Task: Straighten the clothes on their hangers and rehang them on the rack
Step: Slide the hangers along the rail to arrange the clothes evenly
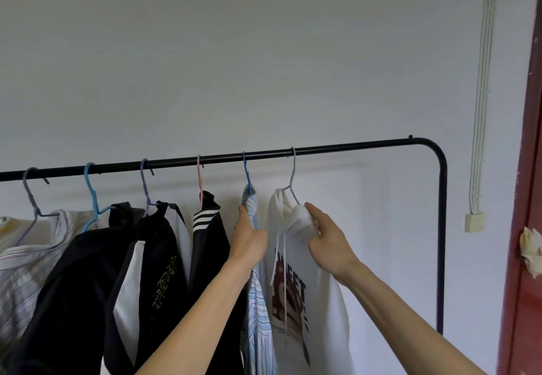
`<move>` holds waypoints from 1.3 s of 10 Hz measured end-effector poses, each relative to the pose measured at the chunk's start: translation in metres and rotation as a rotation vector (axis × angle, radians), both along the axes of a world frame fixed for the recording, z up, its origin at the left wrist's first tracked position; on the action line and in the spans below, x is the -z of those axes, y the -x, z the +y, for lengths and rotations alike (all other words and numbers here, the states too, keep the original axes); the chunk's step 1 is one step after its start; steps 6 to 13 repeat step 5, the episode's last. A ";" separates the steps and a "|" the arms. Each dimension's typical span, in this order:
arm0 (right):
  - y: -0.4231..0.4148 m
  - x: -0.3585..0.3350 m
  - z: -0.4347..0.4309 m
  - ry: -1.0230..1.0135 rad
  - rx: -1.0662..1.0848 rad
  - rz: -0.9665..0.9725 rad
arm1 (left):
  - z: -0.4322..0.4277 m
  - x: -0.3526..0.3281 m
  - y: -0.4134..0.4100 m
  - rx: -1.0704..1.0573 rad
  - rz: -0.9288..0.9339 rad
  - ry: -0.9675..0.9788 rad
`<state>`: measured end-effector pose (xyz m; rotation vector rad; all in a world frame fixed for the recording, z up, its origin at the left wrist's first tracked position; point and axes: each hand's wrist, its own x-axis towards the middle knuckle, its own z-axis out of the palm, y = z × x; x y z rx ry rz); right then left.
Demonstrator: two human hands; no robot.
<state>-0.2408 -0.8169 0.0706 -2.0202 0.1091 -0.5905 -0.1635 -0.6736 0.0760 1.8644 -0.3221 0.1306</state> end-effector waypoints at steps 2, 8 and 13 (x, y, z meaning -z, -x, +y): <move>0.002 0.005 -0.007 0.087 -0.014 0.027 | 0.000 0.001 0.000 -0.014 -0.108 -0.088; 0.008 0.007 -0.009 0.280 0.006 -0.010 | 0.009 -0.033 -0.003 -0.215 -0.576 -0.525; 0.008 0.007 -0.009 0.280 0.006 -0.010 | 0.009 -0.033 -0.003 -0.215 -0.576 -0.525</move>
